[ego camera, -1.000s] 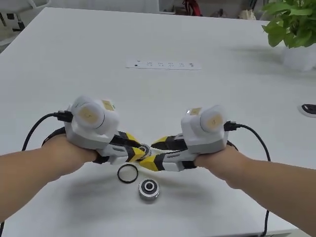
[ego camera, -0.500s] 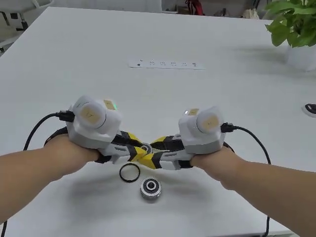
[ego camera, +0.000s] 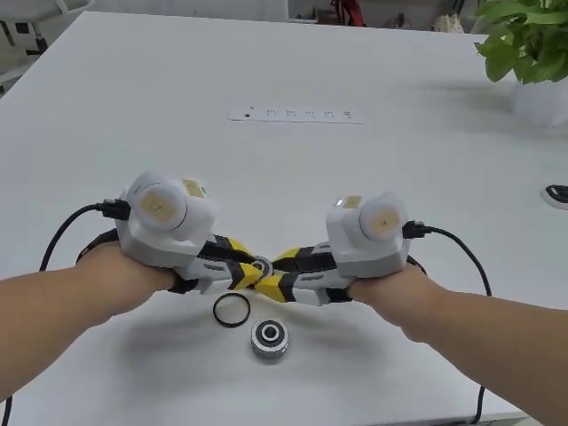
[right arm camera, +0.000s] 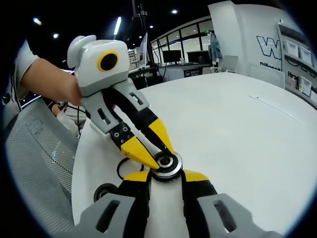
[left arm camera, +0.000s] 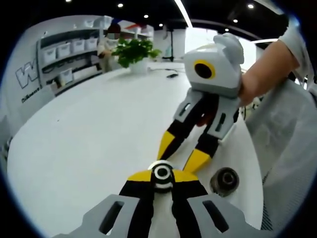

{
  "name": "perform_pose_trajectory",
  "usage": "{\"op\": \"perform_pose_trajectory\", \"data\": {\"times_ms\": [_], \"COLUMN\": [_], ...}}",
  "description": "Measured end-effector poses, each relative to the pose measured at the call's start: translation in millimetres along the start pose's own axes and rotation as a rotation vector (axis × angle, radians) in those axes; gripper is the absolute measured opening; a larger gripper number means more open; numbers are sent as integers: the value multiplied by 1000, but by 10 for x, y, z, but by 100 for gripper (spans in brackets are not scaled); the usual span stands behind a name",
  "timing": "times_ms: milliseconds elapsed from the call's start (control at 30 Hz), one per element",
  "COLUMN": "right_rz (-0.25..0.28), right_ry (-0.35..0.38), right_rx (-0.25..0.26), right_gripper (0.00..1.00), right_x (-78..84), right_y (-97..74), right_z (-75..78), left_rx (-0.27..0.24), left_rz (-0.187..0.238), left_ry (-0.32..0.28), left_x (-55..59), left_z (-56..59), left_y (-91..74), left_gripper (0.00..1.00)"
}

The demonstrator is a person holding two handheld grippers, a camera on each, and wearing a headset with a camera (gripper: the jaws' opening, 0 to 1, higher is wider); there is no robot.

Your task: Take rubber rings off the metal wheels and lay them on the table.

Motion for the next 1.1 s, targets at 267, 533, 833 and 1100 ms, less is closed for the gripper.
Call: {"op": "perform_pose_trajectory", "data": {"times_ms": [267,533,833,1100], "right_rz": [-6,-15,-12,8], "right_ry": [3,6,36,96], "right_rx": [-4,-7,-14,3], "right_gripper": [18,10,5,0], "right_x": [17,49,56,40], "right_y": [-24,-58,-76,-104], "right_z": [7,24,41,113], "left_rx": [-3,-2,-7,-9], "left_rz": [-1,-3,0,-3], "left_ry": [-4,-7,-10,-7], "left_x": [-10,-9,3,8], "left_z": [2,-7,-23,-26], "left_y": [-2,-1,2,3], "left_gripper": [13,13,13,13]}}
Point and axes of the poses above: the centre of the closed fingertips' face, and the gripper's own axes: y roughly forward along the fingers, z roughly to its right, x roughly out of its underside, the point moved 3 cm from there along -y, roughly backward along the fingers, and after that the axes turned 12 degrees about y, right-handed, at the moved point
